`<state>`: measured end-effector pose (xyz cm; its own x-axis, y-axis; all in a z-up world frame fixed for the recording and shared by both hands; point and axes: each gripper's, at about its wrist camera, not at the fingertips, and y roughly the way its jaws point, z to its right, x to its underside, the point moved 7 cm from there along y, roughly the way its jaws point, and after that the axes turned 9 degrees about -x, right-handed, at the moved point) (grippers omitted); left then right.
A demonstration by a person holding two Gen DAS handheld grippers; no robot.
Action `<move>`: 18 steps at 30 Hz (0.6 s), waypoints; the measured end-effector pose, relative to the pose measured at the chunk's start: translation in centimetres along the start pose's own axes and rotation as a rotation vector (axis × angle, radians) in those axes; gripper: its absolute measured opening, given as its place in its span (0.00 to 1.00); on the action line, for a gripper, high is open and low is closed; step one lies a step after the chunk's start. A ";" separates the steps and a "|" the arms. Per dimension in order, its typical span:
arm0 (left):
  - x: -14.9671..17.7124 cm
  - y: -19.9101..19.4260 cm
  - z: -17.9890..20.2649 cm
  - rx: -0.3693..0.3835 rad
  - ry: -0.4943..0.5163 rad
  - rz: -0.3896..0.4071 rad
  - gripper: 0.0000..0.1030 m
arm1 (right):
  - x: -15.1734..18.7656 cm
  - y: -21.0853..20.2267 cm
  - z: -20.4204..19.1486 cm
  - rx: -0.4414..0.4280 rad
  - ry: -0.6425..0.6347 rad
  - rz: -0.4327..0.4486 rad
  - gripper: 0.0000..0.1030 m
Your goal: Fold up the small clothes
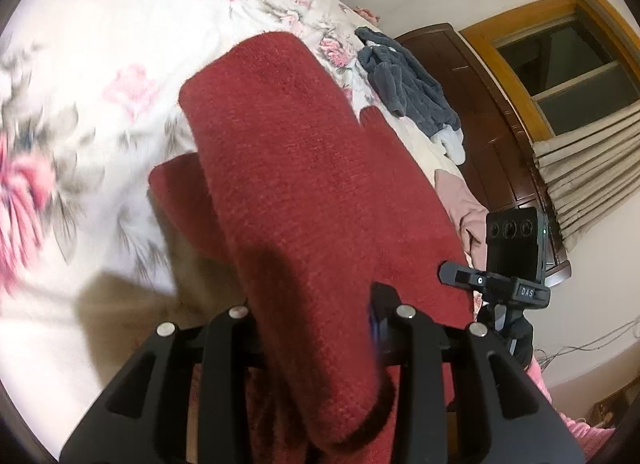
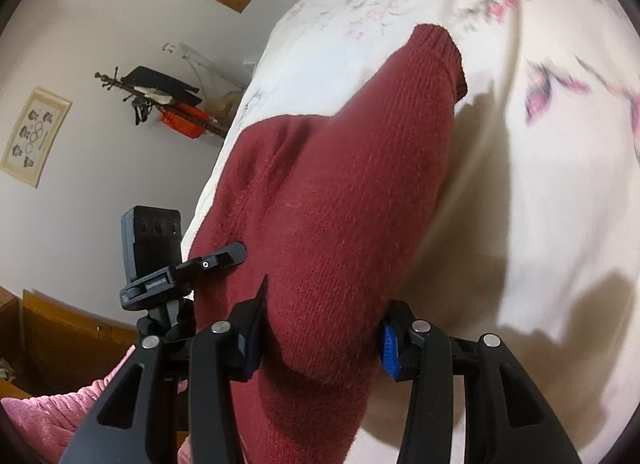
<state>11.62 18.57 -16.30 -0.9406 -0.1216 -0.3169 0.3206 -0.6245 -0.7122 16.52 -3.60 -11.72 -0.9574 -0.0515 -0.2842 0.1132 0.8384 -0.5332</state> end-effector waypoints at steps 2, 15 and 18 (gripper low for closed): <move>1.1 0.7 -0.4 -0.008 -0.016 -0.007 0.31 | 0.5 0.4 0.8 0.011 0.011 0.001 0.45; 4.8 2.8 -4.6 -0.050 -0.083 0.013 0.44 | 3.4 3.6 5.7 0.131 0.080 0.007 0.62; 5.4 1.3 -4.5 -0.070 -0.093 0.027 0.44 | 4.5 2.7 5.6 0.129 0.099 0.017 0.65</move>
<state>7.45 20.60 -21.76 -0.9368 -0.2111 -0.2791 0.3500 -0.5648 -0.7474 14.04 -4.58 -18.87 -0.9757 0.0212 -0.2179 0.1569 0.7617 -0.6286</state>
